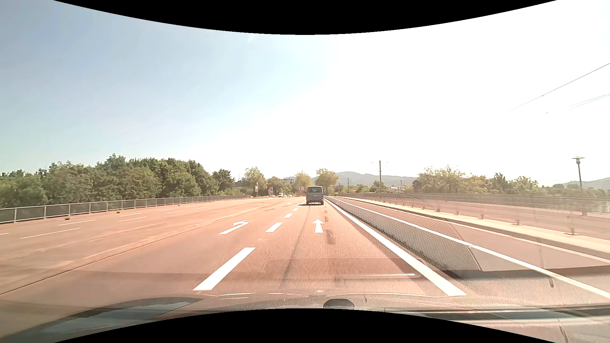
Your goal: Follow the waypoints while adhering to traffic rules and regulations
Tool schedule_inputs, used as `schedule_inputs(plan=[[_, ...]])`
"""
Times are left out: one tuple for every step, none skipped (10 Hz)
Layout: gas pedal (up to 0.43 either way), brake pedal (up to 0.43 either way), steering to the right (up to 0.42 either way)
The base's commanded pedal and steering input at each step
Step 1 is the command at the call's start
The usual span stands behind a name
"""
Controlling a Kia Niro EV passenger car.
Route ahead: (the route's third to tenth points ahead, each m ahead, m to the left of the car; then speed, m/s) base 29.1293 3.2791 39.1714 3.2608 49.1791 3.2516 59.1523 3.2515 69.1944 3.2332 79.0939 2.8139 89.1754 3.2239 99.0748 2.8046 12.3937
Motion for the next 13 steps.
schedule_inputs(plan=[[0.138, 0.0, 0.002], [0.138, 0.0, 0.002], [0.138, 0.0, 0.001], [0.138, 0.0, 0.001], [0.138, 0.0, 0.001], [0.138, 0.0, 0.001], [0.138, 0.0, 0.001], [0.138, 0.0, 0.001], [0.138, 0.0, 0.002], [0.138, 0.0, 0.001], [0.138, 0.0, 0.001], [0.138, 0.0, 0.001], [0.138, 0.0, 0.001]])
